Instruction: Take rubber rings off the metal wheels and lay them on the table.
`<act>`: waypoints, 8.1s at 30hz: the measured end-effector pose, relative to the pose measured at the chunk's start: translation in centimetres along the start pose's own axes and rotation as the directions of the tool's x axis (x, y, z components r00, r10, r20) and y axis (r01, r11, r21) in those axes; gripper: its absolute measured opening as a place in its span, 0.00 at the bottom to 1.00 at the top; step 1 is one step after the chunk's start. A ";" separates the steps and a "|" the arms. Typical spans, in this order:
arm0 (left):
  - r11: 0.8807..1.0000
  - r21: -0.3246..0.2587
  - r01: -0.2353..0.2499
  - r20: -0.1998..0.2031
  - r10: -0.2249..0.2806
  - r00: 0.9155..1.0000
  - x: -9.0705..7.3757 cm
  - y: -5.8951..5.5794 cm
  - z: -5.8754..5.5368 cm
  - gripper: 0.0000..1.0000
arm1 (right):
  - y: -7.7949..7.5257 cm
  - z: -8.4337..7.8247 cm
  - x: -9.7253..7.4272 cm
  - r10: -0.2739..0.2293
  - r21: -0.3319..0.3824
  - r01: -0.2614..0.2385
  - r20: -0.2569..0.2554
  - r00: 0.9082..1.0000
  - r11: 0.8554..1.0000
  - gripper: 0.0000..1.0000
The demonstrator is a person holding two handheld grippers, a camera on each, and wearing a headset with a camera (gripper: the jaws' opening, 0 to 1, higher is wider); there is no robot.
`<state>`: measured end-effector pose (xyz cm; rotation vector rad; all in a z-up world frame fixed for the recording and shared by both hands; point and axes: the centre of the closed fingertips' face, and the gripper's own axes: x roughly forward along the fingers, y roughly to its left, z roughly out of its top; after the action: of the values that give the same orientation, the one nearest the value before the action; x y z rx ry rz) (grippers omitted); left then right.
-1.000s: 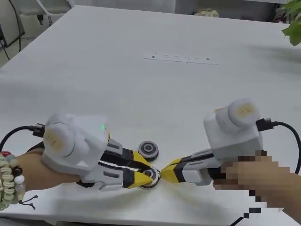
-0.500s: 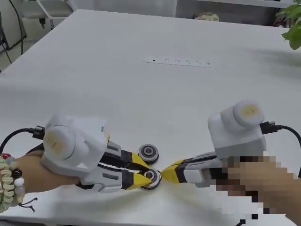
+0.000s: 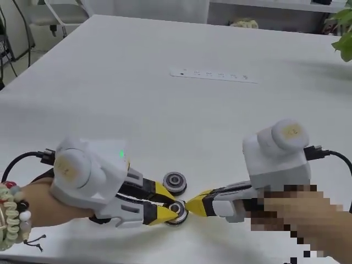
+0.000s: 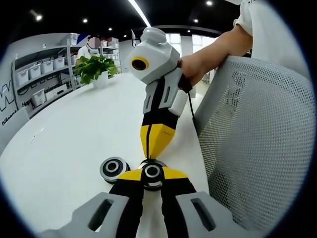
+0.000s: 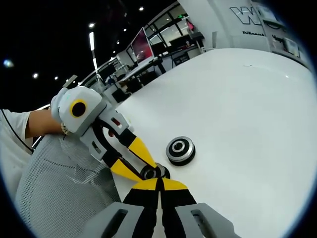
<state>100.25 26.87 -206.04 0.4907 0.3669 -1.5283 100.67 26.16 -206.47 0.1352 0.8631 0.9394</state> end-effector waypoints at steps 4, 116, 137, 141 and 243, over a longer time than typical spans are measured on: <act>1.000 0.002 0.001 -0.001 -0.001 1.000 0.0 0.0 0.0 0.07 | 0.1 0.0 0.0 0.000 0.000 0.000 0.001 1.000 1.000 0.00; 0.954 -0.076 -0.291 0.023 0.294 0.956 -14.9 0.4 3.4 0.85 | 0.2 2.7 -1.7 0.017 0.062 -0.024 0.120 0.993 0.998 0.00; 0.918 -0.245 -0.312 -0.001 0.322 0.947 -15.5 -1.4 -0.4 0.86 | 0.3 4.0 -2.7 -0.003 0.058 -0.007 0.170 0.985 0.998 0.00; 0.917 -0.251 -0.309 0.000 0.319 0.948 -15.3 -1.5 -0.4 0.88 | 0.7 4.5 -2.9 0.005 0.064 -0.018 0.197 0.980 0.998 0.00; 0.908 -0.275 -0.317 0.006 0.331 0.944 -15.2 -1.6 -0.2 0.84 | 4.9 4.5 2.6 0.066 -0.286 -0.021 0.150 0.987 0.958 0.17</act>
<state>98.39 40.04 -198.44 0.2777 0.4234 -1.1435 101.38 32.25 -202.81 -0.0195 0.5736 1.0695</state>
